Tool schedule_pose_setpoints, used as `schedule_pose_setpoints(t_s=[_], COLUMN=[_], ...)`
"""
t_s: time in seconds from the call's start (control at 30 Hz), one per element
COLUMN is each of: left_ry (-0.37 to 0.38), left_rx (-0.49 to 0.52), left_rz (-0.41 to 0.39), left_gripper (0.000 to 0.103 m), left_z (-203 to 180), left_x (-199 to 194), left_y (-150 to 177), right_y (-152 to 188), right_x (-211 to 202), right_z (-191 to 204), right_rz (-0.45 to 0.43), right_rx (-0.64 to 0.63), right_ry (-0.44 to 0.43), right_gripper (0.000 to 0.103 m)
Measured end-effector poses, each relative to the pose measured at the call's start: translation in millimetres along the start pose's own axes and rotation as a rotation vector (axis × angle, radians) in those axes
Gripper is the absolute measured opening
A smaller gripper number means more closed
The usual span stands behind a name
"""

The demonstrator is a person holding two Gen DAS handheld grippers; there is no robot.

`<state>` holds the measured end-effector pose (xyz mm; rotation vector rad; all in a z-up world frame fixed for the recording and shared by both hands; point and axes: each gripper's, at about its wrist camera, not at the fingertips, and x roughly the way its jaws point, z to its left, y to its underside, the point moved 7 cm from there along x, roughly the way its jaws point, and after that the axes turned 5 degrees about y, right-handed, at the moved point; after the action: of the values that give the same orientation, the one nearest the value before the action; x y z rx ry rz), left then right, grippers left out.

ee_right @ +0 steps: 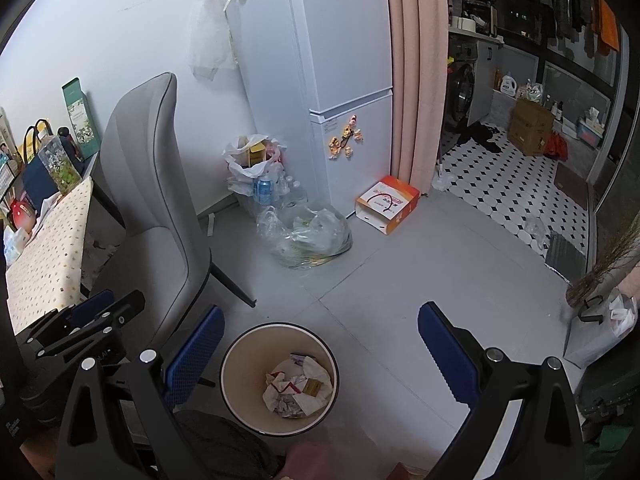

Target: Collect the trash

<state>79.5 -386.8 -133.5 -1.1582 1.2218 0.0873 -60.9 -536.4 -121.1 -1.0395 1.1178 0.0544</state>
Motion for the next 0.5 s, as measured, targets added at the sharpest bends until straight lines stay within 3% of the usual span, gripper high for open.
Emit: schedule_pose_setpoints(t_s=[0.2, 0.5], left_ry=[-0.043, -0.142], left_rx=[-0.014, -0.084], left_rz=[-0.054, -0.136], left_gripper=[0.074, 0.089], left_z=[19, 67], left_x=[-22, -71], left_y=[-4, -3], right_y=[-2, 2], right_x=[-7, -29], right_z=[15, 63], right_rz=[-0.015, -0.045], right_rx=[-0.022, -0.085], right_ry=[-0.031, -0.096], right_gripper=[0.095, 0.095])
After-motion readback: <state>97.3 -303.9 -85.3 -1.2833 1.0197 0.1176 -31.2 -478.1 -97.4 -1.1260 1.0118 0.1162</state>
